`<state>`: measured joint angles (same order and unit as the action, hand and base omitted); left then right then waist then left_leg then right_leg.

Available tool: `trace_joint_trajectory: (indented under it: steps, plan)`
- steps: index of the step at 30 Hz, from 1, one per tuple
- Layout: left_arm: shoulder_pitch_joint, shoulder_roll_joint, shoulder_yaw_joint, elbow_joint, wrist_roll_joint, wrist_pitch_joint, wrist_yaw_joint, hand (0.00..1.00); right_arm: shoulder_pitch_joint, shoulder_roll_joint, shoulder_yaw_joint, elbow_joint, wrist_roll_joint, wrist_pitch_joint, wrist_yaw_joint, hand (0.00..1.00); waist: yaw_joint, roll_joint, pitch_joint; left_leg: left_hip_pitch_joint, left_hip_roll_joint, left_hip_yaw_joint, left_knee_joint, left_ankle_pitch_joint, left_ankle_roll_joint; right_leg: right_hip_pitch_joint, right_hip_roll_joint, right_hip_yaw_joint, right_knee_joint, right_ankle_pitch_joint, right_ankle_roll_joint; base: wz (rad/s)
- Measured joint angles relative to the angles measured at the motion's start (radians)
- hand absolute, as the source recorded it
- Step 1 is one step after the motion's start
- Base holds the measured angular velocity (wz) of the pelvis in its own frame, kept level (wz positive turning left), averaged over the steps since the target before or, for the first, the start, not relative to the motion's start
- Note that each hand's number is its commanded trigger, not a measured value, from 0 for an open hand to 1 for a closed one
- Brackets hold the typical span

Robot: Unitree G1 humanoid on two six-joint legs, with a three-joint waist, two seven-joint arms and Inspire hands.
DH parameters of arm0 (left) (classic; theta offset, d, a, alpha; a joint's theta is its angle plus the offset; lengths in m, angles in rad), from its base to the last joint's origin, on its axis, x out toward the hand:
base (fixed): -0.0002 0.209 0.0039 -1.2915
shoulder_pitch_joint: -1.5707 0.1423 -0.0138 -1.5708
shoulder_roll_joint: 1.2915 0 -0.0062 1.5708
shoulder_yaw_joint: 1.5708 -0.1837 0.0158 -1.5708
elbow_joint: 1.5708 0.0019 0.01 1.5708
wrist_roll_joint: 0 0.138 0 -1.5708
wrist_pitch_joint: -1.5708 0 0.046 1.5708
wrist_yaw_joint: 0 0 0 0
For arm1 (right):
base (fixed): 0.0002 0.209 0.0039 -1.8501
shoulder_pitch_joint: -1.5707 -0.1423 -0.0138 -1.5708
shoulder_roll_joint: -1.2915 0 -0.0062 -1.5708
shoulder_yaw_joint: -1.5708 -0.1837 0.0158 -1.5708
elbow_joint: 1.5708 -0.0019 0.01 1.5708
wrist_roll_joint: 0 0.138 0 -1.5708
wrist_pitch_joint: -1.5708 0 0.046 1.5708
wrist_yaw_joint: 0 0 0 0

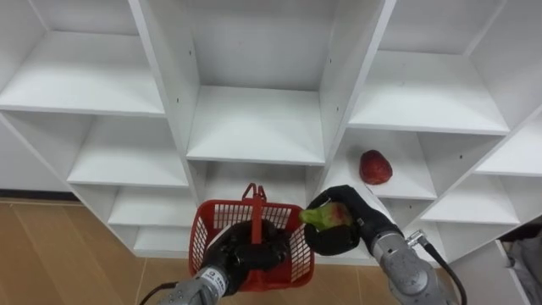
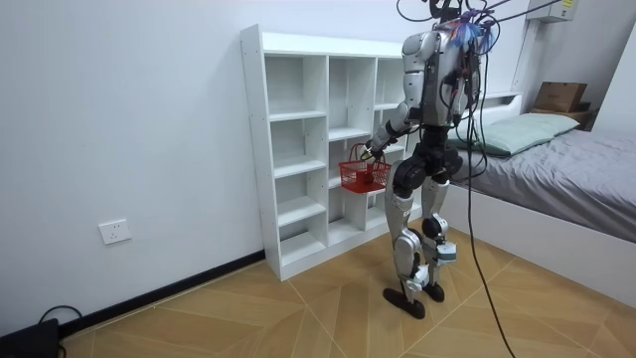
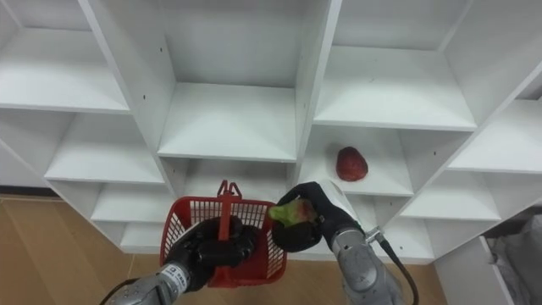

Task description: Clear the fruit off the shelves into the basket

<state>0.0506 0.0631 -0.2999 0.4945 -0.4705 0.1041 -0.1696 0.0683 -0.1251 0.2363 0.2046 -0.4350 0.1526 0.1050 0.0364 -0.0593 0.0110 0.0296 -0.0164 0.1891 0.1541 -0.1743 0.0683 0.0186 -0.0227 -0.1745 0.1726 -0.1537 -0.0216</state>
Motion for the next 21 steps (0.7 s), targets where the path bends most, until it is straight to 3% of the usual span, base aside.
trace_joint_trajectory:
  steps: [10, 21]
  plan:
    - [0.009, 0.008, -0.002, -0.004, -0.001, 0.0, 0.0, 1.0, -0.006, 0.0, 0.019, 0.06, 0.004, 0.001, -0.02, 1.0, 0.0, 0.0, -0.0002, -0.002, 0.0, -0.002, -0.001, -0.001, -0.001, 0.001, 0.0, -0.003, -0.002, 0.0, 0.0, 0.0]
    - [0.015, 0.019, -0.058, -0.004, -0.006, 0.0, 0.001, 1.0, -0.027, 0.001, 0.04, 0.06, 0.044, 0.001, -0.035, 1.0, 0.0, -0.001, 0.0003, -0.001, 0.0, -0.008, 0.0, -0.001, -0.001, 0.005, 0.0, -0.007, -0.003, 0.0, 0.0, 0.0]
